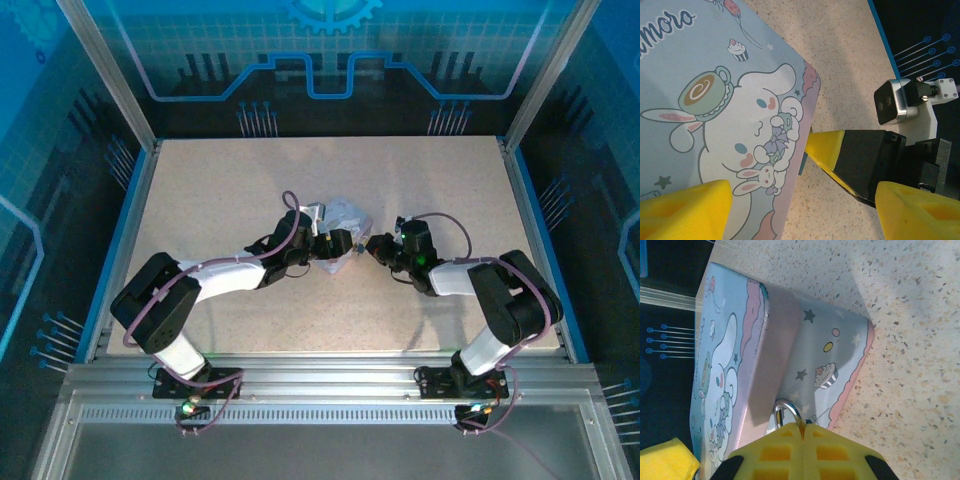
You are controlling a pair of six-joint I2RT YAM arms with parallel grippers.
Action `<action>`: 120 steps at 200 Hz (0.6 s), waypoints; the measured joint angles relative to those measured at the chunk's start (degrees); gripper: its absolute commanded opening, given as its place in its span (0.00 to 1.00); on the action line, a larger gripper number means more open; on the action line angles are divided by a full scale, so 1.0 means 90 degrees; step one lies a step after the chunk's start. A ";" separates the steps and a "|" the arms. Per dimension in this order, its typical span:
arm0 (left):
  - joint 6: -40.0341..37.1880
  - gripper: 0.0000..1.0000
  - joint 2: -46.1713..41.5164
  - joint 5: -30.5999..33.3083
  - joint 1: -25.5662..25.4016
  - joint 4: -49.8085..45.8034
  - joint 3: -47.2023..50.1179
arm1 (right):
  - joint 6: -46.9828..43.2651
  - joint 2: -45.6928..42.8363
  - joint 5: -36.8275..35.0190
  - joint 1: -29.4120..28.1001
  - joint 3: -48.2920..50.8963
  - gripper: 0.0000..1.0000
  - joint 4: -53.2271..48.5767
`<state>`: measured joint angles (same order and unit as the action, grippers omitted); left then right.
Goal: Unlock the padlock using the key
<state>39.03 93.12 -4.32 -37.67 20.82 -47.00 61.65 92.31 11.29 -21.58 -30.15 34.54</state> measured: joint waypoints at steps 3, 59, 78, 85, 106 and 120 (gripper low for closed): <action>0.0000 0.78 -0.0002 0.0000 0.0000 0.0002 0.0002 | -0.0002 0.0000 -0.0002 0.0000 0.0005 0.00 0.0000; -0.0022 0.79 -0.0296 -0.0007 0.0199 -0.0260 0.0160 | -0.0435 -0.0816 -0.0308 0.0002 0.0255 0.00 -0.0954; -0.0036 0.79 -0.0425 -0.0019 0.0413 -0.0406 0.0221 | -0.0777 -0.1472 -0.0357 0.0022 0.0367 0.00 -0.1479; -0.0053 0.80 -0.0464 -0.0027 0.0491 -0.0457 0.0236 | -0.0979 -0.1753 -0.0352 0.0039 0.0369 0.00 -0.1766; -0.0148 0.81 -0.0559 -0.0053 0.0707 -0.0641 0.0243 | -0.1532 -0.2455 -0.0221 0.0083 0.0311 0.00 -0.2618; -0.0223 0.83 -0.0641 -0.0080 0.0826 -0.0789 0.0243 | -0.1872 -0.2786 -0.0010 0.0090 0.0209 0.00 -0.3191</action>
<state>37.01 87.35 -5.04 -30.24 13.72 -44.82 44.80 67.24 11.20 -20.78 -28.27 5.82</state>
